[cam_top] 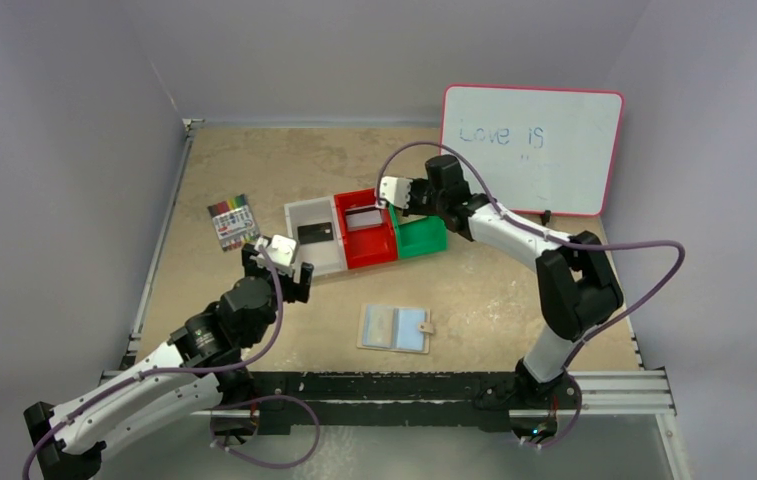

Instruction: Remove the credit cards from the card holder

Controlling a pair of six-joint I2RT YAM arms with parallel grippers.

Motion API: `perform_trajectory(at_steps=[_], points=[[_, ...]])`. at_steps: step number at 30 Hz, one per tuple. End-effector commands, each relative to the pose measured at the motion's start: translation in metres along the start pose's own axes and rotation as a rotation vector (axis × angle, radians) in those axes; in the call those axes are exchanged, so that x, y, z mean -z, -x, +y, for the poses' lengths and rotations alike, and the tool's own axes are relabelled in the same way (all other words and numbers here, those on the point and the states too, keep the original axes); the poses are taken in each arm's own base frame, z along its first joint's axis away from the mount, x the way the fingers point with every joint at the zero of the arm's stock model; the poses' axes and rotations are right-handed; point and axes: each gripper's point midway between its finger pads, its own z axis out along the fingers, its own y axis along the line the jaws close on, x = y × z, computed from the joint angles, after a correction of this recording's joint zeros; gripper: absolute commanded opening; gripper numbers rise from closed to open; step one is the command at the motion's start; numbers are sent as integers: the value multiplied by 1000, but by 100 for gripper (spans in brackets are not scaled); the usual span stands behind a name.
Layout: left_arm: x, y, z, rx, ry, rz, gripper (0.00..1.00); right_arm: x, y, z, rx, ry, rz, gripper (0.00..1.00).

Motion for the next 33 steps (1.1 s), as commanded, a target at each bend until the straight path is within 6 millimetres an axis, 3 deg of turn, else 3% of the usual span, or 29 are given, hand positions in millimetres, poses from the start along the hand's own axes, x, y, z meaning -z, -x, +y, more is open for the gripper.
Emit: perform_trajectory(at_steps=[1,5,9,12,16,26,33], points=[[1,17,-1,4,-10,-33,76,18,22,-22,-359,-100,-79,22],[1,16,-1,3,-10,-29,76,24,37,-14,-755,-106,-132,11],[0,15,-1,-3,-9,-24,76,18,23,12,-1135,-92,2,4],[1,20,4,7,17,-30,75,12,6,26,-1224,-118,97,0],[7,26,15,38,64,-58,75,9,1,44,-1309,-99,136,0],[10,27,25,44,107,-71,75,-17,-19,70,-1349,-76,265,0],[8,26,23,35,103,-62,74,-30,-21,69,-1368,-96,264,0]])
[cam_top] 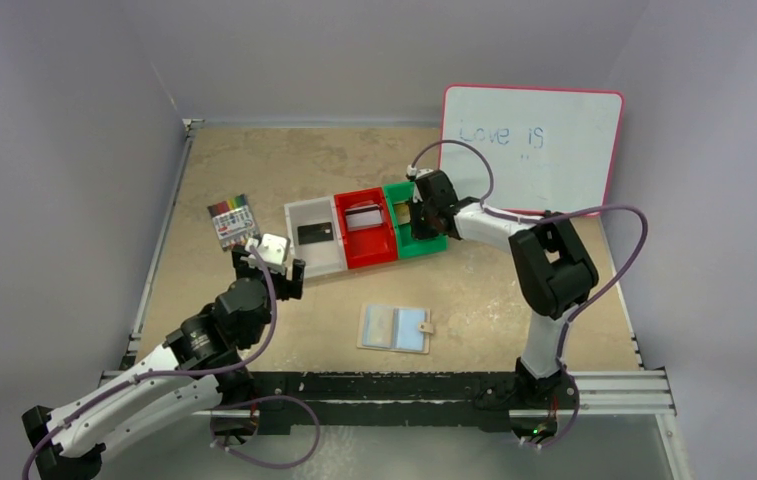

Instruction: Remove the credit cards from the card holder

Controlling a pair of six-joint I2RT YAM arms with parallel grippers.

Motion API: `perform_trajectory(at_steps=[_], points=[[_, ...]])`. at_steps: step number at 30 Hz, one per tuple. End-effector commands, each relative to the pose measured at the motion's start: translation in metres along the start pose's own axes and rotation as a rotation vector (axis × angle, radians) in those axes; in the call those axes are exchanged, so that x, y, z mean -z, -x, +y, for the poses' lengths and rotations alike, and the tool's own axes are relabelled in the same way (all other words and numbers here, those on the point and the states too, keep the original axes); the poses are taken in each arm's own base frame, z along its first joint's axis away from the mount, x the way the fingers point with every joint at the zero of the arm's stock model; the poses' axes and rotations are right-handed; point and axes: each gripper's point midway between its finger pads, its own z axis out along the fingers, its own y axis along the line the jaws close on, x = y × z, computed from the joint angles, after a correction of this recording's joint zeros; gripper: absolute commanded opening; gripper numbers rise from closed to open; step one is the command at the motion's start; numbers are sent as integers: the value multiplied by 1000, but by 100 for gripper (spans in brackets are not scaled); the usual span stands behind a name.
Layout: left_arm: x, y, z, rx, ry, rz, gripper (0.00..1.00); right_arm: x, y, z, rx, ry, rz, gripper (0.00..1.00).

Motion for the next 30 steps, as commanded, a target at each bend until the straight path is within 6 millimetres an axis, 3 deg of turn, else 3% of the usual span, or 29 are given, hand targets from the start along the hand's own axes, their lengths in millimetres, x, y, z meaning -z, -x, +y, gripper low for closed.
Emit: perform_trajectory(at_steps=[1,11,20,30], points=[[2,21,4,25,14,-42,74,2,36,7,-42,-11,-94,0],[2,20,4,23,14,-41,74,-18,58,7,-69,-37,-128,0],[1,18,1,11,4,-33,74,-22,52,2,-117,-72,-114,0],[0,18,1,10,6,-32,74,-17,64,17,-149,7,-152,2]])
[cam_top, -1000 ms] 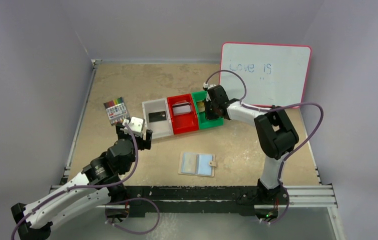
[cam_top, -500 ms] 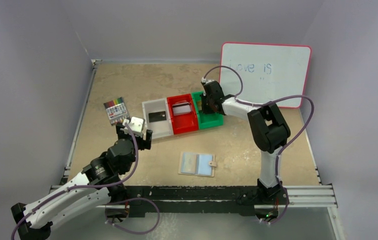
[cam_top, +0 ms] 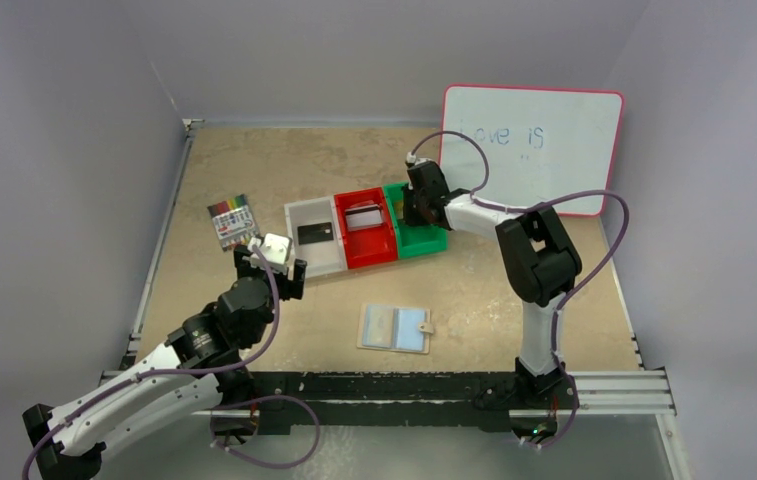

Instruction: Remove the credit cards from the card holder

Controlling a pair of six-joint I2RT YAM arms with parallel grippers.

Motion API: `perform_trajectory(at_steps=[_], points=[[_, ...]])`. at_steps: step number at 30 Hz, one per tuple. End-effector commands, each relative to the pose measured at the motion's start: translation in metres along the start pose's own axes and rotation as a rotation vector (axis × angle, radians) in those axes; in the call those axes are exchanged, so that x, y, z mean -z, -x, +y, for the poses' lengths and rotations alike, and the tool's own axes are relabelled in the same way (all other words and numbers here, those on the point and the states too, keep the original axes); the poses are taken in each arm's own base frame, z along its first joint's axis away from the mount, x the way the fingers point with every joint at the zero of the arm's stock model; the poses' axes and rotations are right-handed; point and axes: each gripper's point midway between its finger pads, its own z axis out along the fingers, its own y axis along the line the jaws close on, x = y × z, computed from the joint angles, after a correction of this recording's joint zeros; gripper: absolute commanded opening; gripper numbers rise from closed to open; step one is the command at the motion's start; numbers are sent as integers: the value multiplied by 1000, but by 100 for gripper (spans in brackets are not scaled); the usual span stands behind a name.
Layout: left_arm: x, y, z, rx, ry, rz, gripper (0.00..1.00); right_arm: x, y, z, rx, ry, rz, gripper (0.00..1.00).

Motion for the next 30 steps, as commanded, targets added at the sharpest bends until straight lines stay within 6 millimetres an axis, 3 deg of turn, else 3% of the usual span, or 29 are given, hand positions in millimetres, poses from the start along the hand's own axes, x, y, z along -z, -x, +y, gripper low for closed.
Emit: perform_trajectory(at_steps=[1,4,8,19,21,24,25,28,30], points=[[3,21,3,23,5,-46,74,9,28,19,-31,60,-72,2],[2,21,3,22,5,-45,74,9,32,19,-40,57,-79,2],[2,21,3,21,6,-45,74,24,38,17,-25,47,-101,2],[0,22,2,60,19,-39,80,124,68,8,-22,55,-289,24],[0,22,4,80,38,-39,81,148,66,5,-69,70,-333,33],[-1,24,9,137,88,-38,81,175,46,14,-135,198,-368,45],[-1,24,9,157,96,-32,83,189,45,17,-180,245,-412,53],[-2,25,7,213,106,-12,86,207,19,20,-285,346,-416,73],[-4,24,5,221,117,12,89,219,1,28,-375,452,-416,92]])
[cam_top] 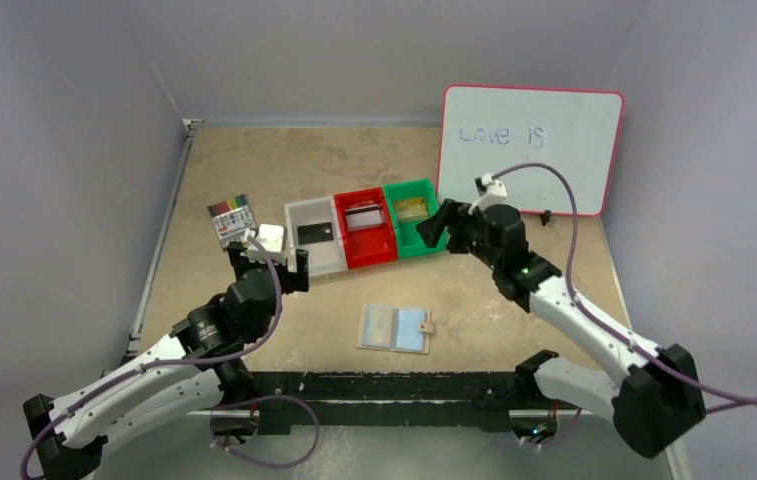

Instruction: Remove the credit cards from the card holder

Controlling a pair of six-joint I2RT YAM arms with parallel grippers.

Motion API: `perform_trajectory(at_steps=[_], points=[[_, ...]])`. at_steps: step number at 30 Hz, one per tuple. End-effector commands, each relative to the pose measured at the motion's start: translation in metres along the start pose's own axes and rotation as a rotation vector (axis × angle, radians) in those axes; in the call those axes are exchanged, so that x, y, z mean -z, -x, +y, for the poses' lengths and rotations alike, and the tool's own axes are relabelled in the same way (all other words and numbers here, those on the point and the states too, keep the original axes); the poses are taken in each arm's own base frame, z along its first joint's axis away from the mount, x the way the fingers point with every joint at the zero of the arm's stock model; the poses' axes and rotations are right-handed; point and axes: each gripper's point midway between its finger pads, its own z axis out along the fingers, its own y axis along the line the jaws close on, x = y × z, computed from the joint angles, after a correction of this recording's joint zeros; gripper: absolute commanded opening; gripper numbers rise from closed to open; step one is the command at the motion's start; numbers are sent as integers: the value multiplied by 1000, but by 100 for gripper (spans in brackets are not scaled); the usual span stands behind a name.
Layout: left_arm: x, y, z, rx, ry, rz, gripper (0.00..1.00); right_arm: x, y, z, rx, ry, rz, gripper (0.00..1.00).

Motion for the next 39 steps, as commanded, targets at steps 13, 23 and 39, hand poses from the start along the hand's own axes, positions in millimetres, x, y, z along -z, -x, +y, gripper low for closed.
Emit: perform_trajectory(at_steps=[13,23,39], points=[[-4,22,15,158,190,-4,92,34,-111,27,-157,29,208,82],[8,32,42,218,281,-82,92,25,-135,59,-32,-225,180,80],[19,44,66,249,408,-104,92,13,-215,91,80,-308,345,75]])
